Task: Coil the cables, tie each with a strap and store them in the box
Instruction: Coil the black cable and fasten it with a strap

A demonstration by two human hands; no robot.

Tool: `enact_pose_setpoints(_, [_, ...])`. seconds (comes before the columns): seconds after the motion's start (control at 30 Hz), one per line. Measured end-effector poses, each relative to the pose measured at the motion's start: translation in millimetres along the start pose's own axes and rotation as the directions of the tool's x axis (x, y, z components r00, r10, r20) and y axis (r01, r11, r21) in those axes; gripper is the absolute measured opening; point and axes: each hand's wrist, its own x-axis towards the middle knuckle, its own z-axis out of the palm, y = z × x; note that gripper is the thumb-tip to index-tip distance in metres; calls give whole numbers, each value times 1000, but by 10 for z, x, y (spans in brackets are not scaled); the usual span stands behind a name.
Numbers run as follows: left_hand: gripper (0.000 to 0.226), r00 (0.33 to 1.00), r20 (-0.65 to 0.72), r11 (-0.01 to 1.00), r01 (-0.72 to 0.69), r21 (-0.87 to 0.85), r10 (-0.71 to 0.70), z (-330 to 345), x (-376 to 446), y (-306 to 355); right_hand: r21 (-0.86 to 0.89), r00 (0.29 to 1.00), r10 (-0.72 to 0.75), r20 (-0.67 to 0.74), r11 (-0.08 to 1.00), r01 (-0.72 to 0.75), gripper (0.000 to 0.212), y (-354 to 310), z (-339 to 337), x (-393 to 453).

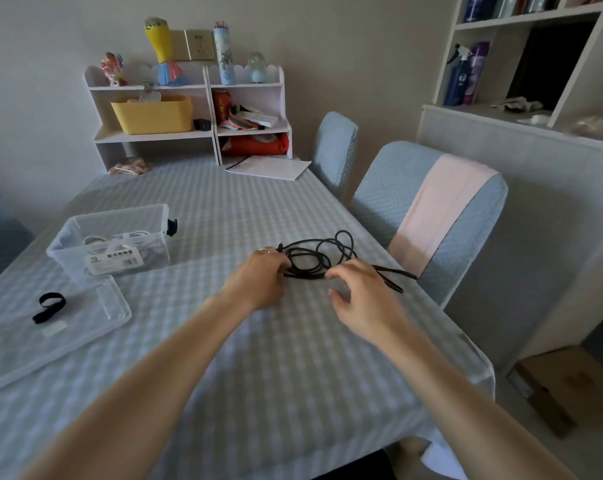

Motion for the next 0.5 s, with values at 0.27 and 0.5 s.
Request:
enact_pose_setpoints(0.27, [27, 986, 11, 984, -164, 65, 164, -49, -216, -38, -115, 974, -86, 210, 987, 112, 37, -170, 193, 213])
enact_pose_setpoints(0.5, [10, 954, -287, 974, -140, -180, 84, -239, -548, -135, -182, 978, -37, 207, 980, 76, 33, -158, 245, 217])
